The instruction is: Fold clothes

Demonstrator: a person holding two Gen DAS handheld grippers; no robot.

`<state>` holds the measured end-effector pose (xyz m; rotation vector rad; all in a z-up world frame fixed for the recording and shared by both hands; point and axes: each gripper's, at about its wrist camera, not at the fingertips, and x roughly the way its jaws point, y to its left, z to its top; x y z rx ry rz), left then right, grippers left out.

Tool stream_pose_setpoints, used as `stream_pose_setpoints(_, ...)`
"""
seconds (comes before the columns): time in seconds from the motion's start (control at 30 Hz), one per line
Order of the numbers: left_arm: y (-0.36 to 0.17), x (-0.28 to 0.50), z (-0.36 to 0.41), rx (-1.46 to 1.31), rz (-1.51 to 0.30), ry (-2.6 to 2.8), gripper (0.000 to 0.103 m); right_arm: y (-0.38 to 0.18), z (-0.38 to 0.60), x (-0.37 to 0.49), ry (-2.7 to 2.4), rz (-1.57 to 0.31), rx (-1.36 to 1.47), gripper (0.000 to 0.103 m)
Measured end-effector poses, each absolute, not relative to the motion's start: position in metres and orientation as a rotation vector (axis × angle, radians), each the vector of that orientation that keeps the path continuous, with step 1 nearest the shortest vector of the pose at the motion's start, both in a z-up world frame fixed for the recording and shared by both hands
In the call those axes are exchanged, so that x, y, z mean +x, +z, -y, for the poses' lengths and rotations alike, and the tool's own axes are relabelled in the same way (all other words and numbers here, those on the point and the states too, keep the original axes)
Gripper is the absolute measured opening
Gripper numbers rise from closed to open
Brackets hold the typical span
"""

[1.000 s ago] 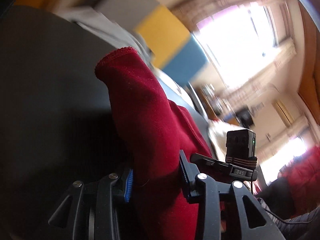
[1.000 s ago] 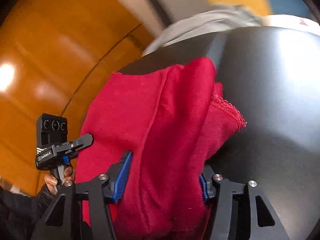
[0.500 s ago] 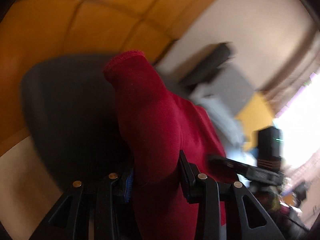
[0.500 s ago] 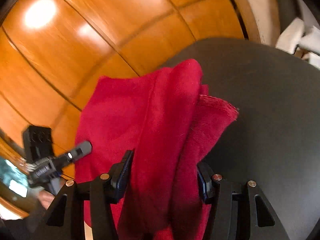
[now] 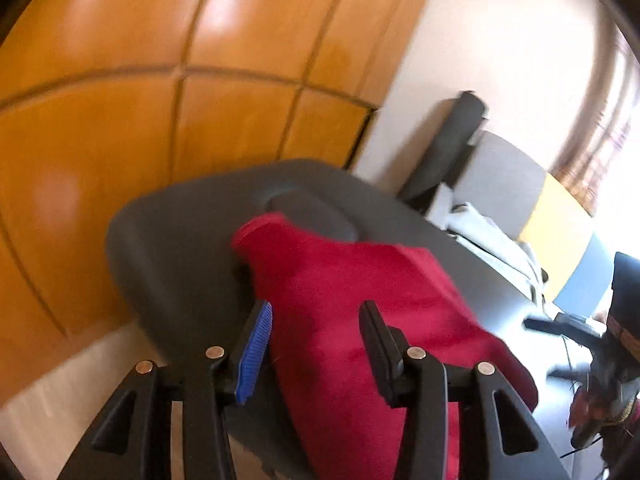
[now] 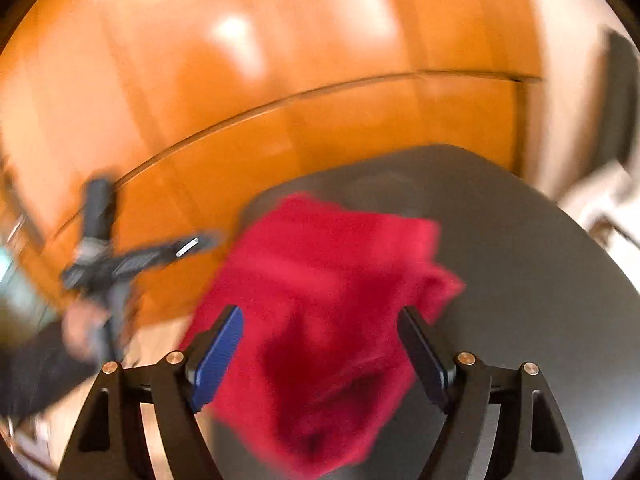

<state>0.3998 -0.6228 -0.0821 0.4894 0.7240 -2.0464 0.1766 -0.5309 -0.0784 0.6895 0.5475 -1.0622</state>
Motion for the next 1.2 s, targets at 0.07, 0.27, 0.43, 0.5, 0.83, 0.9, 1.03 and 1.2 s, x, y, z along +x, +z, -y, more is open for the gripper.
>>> stream_pose_setpoints(0.07, -0.078, 0.379, 0.627, 0.524, -0.693, -2.106, 0.047, -0.07, 0.519, 0.195, -1.017, -0.582, 0.629, 0.08)
stream_pose_setpoints(0.27, -0.127, 0.347, 0.653, 0.674, -0.854, -2.032, 0.046, -0.122, 0.545, 0.19, -1.134, -0.68, 0.696, 0.08)
stream_pose_setpoints(0.43, -0.122, 0.335, 0.645, 0.676, -0.766, -1.988, 0.046, -0.125, 0.539, 0.194, -1.177, -0.678, 0.658, 0.081)
stream_pose_setpoints(0.5, -0.116, 0.337, 0.647, 0.65, -0.809, -1.966, 0.046, -0.118, 0.532, 0.188, -1.193, -0.671, 0.675, 0.081)
stream_pose_setpoints(0.83, -0.059, 0.376, 0.54, 0.598, -0.593, -1.649, 0.06, -0.052, 0.464, 0.185, -1.463, -0.547, 0.727, 0.103)
stream_pose_setpoints(0.9, -0.049, 0.382, 0.52, 0.59, -0.56, -1.618, 0.061, -0.04, 0.455, 0.191, -1.519, -0.537, 0.744, 0.103)
stream_pose_setpoints(1.03, -0.018, 0.398, 0.478, 0.523, -0.513, -1.663, 0.061, -0.021, 0.44, 0.201, -1.603, -0.557, 0.765, 0.103)
stream_pose_setpoints(1.2, 0.014, 0.393, 0.428, 0.563, -0.323, -1.759, 0.047, 0.005, 0.392, 0.228, -1.683, -0.543, 0.562, 0.103)
